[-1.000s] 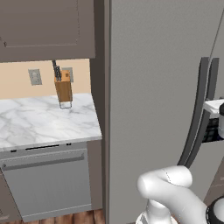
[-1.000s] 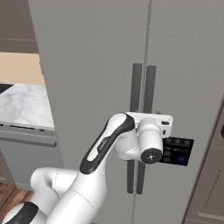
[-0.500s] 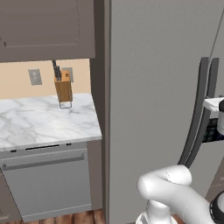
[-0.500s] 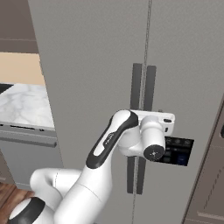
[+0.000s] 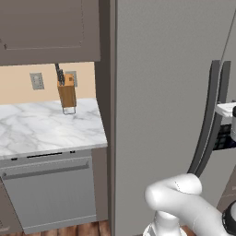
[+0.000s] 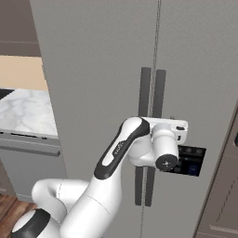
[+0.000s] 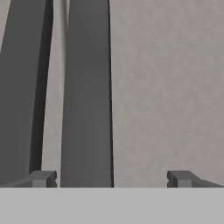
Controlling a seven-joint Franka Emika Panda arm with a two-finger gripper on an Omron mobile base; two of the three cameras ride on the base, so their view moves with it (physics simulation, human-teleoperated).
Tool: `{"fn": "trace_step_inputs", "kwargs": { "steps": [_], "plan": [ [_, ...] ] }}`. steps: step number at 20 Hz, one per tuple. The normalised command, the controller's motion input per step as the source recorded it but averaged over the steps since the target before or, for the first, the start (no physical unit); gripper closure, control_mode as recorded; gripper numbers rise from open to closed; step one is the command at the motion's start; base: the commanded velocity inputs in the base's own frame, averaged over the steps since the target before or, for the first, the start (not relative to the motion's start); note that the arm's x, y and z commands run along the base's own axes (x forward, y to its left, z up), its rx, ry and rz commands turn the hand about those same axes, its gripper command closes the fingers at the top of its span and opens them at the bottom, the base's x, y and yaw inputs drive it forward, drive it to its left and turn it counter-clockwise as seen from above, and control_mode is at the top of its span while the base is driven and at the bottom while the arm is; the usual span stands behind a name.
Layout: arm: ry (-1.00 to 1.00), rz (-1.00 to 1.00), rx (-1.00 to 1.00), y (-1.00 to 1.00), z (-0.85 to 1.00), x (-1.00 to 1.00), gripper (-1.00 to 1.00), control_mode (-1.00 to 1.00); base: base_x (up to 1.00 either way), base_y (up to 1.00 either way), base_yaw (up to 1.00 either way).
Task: Open the freezer door, pick up the ice cube tray from the freezer, and place it on the dining counter.
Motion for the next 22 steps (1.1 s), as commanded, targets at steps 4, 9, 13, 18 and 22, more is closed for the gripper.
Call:
{"fn": "trace_step_inputs", "kwargs": {
  "steps": [4,9,13,18,22],
  "plan": [
    [0.00,0.00,0.00,0.01,0.00,0.00,-1.00,-1.00,0.00,0.00,0.00],
    [0.00,0.00,0.00,0.04,0.00,0.00,-1.00,-1.00,0.00,0.00,0.00],
    [0.00,0.00,0.00,0.11,0.00,0.00,-1.00,-1.00,0.00,0.00,0.00],
    [0.00,0.00,0.00,0.03,0.00,0.05,-1.00,-1.00,0.00,0.00,0.00],
    [0.00,0.00,0.00,0.00,0.00,0.20,-1.00,-1.00,0.00,0.00,0.00]
  ]
}}
